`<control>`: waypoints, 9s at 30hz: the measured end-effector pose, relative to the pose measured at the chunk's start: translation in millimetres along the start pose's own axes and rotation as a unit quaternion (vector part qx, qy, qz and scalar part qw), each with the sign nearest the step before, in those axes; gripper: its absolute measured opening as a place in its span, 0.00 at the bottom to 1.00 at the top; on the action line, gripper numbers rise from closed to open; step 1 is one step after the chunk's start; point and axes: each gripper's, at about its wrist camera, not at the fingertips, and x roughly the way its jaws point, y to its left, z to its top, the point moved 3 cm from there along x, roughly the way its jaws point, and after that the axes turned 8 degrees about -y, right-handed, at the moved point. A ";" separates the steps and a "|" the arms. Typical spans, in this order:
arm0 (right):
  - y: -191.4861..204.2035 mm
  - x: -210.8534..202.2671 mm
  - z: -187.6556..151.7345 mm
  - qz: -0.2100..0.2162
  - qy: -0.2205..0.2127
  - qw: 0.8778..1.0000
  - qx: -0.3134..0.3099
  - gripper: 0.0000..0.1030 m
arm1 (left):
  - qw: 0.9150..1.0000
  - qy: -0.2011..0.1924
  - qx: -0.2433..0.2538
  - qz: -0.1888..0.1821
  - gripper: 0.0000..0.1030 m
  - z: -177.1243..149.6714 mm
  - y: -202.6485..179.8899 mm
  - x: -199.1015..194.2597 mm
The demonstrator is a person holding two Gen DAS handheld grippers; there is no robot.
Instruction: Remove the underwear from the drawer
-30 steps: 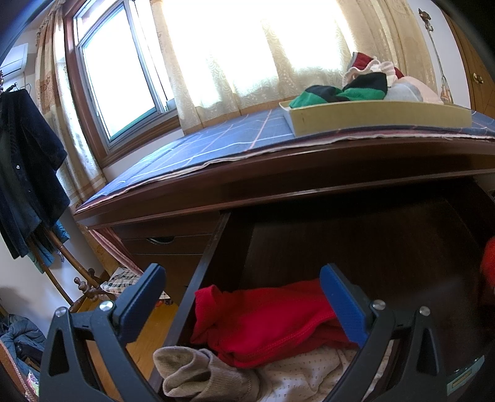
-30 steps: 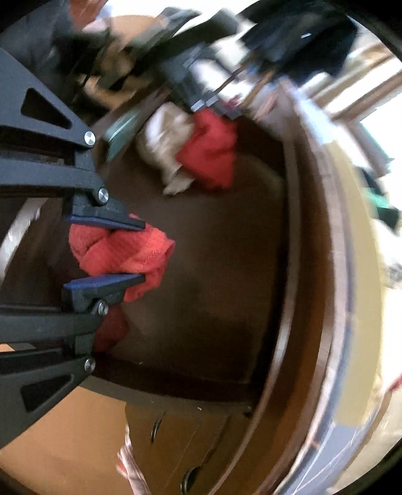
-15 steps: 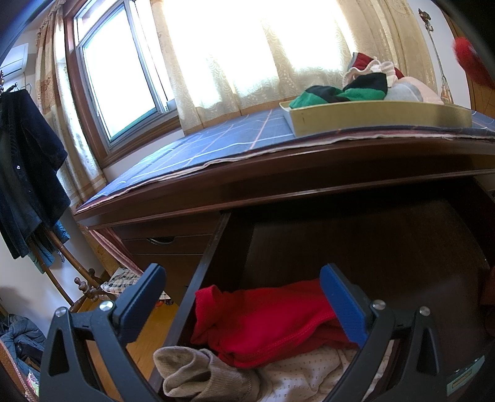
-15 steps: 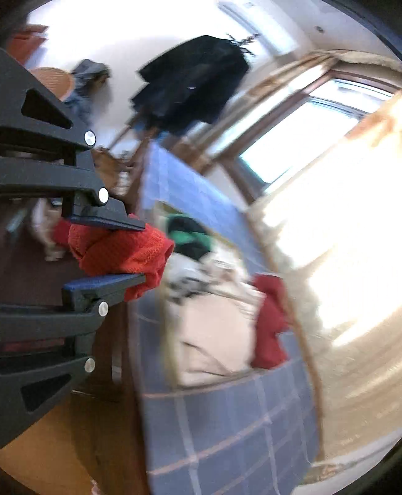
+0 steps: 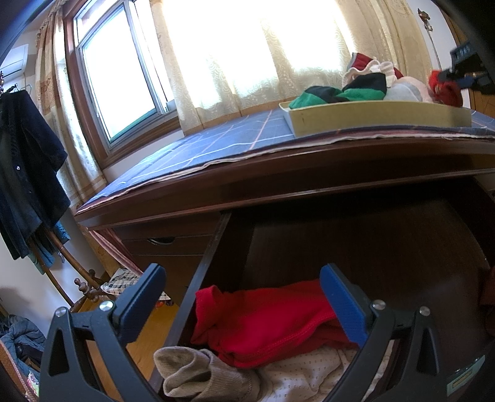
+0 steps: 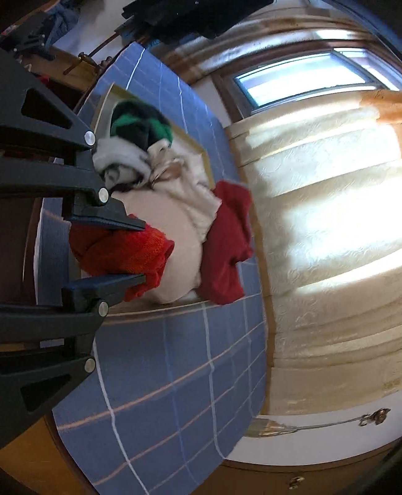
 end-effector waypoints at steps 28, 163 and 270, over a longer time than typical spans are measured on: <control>23.3 35.5 -22.3 -0.011 0.037 0.996 -0.075 0.80 | 1.000 -0.001 0.001 0.002 0.99 -0.8 1.5 -0.3; 19.8 -15.0 -212.6 -0.023 0.384 0.874 -0.296 0.21 | 0.997 0.008 -0.072 -0.038 0.99 -2.6 17.2 2.9; 120.3 -65.0 -91.8 0.003 0.096 0.971 -0.218 0.33 | 0.998 0.003 -0.061 -0.032 0.99 -4.1 15.6 -0.9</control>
